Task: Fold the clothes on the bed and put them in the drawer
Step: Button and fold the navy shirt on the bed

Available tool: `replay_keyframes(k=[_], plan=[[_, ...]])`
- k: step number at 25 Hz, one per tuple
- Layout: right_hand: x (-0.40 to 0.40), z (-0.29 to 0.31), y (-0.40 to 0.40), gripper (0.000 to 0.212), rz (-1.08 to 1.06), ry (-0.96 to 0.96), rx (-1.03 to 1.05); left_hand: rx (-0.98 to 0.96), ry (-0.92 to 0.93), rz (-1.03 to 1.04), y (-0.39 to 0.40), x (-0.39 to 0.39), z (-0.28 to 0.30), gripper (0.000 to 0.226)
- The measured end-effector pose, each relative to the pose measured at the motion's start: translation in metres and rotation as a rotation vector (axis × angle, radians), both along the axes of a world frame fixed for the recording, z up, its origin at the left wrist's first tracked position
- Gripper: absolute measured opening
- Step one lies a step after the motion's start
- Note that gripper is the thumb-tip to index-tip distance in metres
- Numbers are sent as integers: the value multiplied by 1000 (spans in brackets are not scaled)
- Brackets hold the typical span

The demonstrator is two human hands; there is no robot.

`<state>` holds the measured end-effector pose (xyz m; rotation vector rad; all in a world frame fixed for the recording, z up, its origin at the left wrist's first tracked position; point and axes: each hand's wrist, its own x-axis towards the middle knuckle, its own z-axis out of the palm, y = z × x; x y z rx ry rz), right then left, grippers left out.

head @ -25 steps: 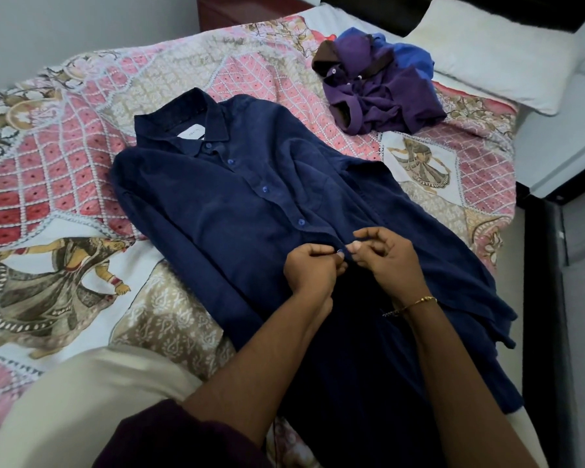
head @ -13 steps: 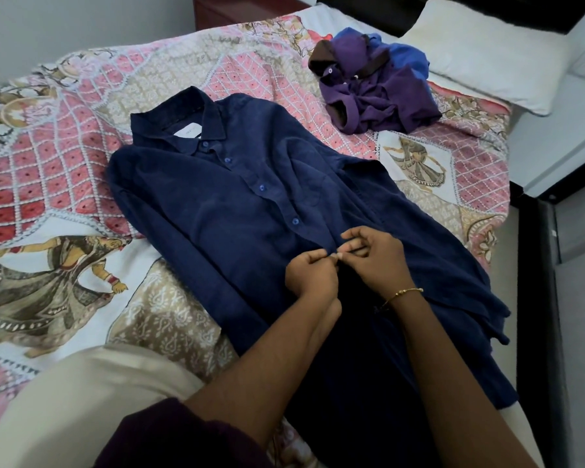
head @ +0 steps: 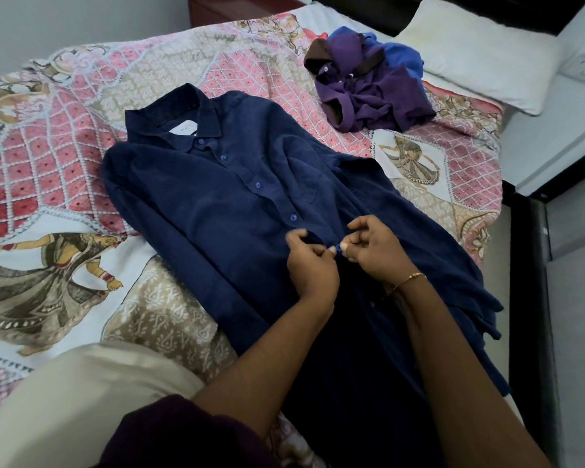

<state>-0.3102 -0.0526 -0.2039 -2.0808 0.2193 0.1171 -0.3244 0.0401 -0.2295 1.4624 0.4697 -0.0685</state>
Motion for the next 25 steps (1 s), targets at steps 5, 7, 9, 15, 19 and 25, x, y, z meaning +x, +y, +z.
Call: replay_keyframes(k=[5, 7, 9, 15, 19, 25], plan=[[-2, 8, -12, 24, -3, 48, 104, 23, -89, -25, -1, -3, 6, 52], [-4, 8, -19, 31, 72, 25, -18, 87, -50, 5, -2, -6, 10, 50], [-7, 9, -26, 38, 105, 18, -97, 184, -90, 20, -3, -9, 15, 47], [-24, 0, -56, 29, 218, 64, -365, 444, -232, -392, -13, -24, 14, 17], [-30, -8, -67, 30, 300, 134, -576, 1000, -209, -813, -11, -32, 11, 26], [-32, -13, -69, 9, 142, -26, -521, 1043, -132, -1007, -12, -29, 15, 29]])
